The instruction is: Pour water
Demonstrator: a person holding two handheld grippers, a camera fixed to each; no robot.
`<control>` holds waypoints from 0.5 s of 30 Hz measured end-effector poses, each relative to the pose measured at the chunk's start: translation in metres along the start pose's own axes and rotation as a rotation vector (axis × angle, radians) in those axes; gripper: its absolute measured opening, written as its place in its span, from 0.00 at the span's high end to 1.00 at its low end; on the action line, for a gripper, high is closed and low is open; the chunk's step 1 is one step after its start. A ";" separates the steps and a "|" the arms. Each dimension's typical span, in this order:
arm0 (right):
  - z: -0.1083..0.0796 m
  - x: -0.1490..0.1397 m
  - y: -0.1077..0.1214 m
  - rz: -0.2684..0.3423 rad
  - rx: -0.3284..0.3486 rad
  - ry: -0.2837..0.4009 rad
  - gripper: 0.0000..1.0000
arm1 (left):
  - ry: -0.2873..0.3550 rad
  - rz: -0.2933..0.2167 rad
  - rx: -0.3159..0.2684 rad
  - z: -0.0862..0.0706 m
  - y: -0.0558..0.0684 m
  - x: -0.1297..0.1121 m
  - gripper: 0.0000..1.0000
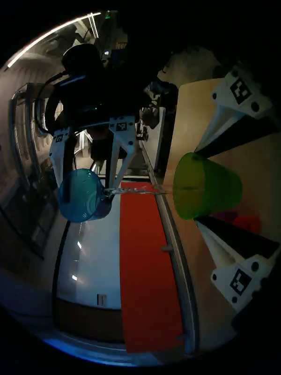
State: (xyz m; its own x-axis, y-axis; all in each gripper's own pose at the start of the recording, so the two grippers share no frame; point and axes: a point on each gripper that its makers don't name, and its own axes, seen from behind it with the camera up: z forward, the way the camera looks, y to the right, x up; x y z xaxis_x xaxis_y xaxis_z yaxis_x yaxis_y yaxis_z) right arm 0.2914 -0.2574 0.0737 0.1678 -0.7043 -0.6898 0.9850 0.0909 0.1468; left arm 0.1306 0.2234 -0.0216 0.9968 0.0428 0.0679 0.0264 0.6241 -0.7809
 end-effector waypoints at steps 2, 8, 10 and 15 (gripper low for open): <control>0.000 0.000 0.001 -0.010 -0.003 0.000 0.12 | 0.000 0.001 0.000 0.000 0.000 0.000 0.15; 0.001 0.002 0.002 -0.043 -0.006 -0.001 0.12 | 0.001 0.000 -0.001 0.000 0.000 0.001 0.15; 0.002 0.003 0.002 -0.053 -0.007 -0.001 0.12 | 0.001 -0.001 -0.002 0.000 0.000 0.001 0.15; 0.003 0.004 0.005 -0.081 -0.011 -0.001 0.12 | 0.001 0.000 -0.003 0.000 0.001 0.001 0.14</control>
State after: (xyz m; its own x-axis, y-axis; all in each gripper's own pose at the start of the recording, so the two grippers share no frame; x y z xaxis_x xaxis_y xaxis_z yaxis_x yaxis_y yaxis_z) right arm 0.2965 -0.2624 0.0735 0.0880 -0.7101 -0.6985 0.9957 0.0418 0.0830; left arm 0.1315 0.2239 -0.0220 0.9968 0.0422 0.0673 0.0265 0.6219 -0.7826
